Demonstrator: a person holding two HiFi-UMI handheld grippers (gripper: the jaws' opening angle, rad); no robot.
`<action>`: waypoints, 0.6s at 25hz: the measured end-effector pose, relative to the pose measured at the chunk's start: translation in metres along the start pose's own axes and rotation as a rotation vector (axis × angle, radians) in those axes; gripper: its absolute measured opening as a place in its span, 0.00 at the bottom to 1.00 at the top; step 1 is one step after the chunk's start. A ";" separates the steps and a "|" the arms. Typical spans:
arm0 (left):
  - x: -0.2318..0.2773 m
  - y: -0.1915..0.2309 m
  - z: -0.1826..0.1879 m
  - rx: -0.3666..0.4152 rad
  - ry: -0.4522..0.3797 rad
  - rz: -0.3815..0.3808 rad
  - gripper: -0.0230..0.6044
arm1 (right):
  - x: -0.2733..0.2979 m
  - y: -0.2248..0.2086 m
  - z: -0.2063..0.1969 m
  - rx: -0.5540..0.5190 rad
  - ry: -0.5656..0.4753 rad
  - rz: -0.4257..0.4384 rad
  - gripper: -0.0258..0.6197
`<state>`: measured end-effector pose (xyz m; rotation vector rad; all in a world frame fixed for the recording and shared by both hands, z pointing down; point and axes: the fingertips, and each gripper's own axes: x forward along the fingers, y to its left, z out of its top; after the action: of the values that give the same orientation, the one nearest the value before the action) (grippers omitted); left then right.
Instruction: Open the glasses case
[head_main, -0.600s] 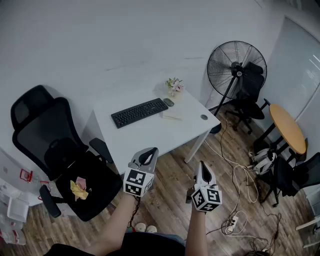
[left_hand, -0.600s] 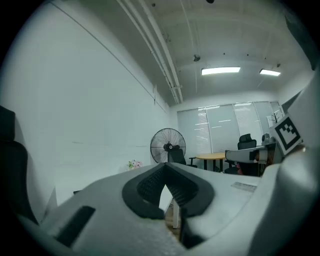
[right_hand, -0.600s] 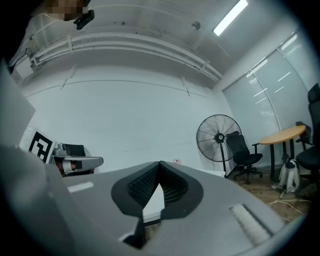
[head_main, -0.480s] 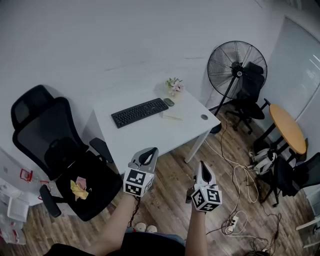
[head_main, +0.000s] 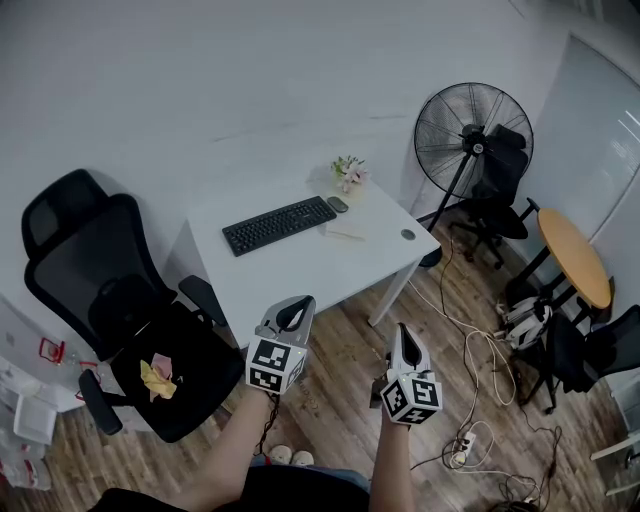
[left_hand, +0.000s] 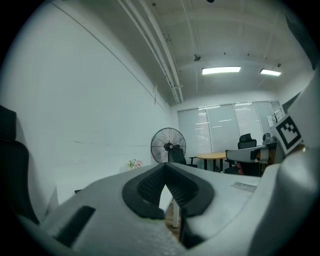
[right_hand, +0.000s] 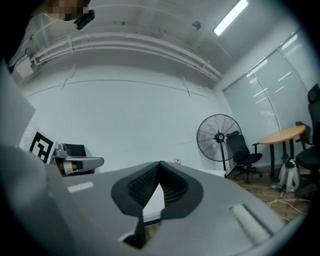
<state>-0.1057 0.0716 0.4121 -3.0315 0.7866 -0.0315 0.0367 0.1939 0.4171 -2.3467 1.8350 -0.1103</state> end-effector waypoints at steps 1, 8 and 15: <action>-0.001 0.001 0.000 -0.001 0.000 0.000 0.05 | -0.001 0.000 -0.001 0.002 0.000 -0.005 0.05; -0.001 0.002 -0.004 -0.006 0.005 -0.005 0.05 | -0.002 0.003 -0.004 -0.013 0.002 -0.012 0.05; -0.001 0.004 -0.008 -0.011 0.011 -0.016 0.05 | 0.001 0.009 -0.006 -0.013 -0.002 -0.004 0.06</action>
<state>-0.1091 0.0685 0.4198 -3.0509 0.7653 -0.0436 0.0272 0.1907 0.4214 -2.3590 1.8358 -0.0968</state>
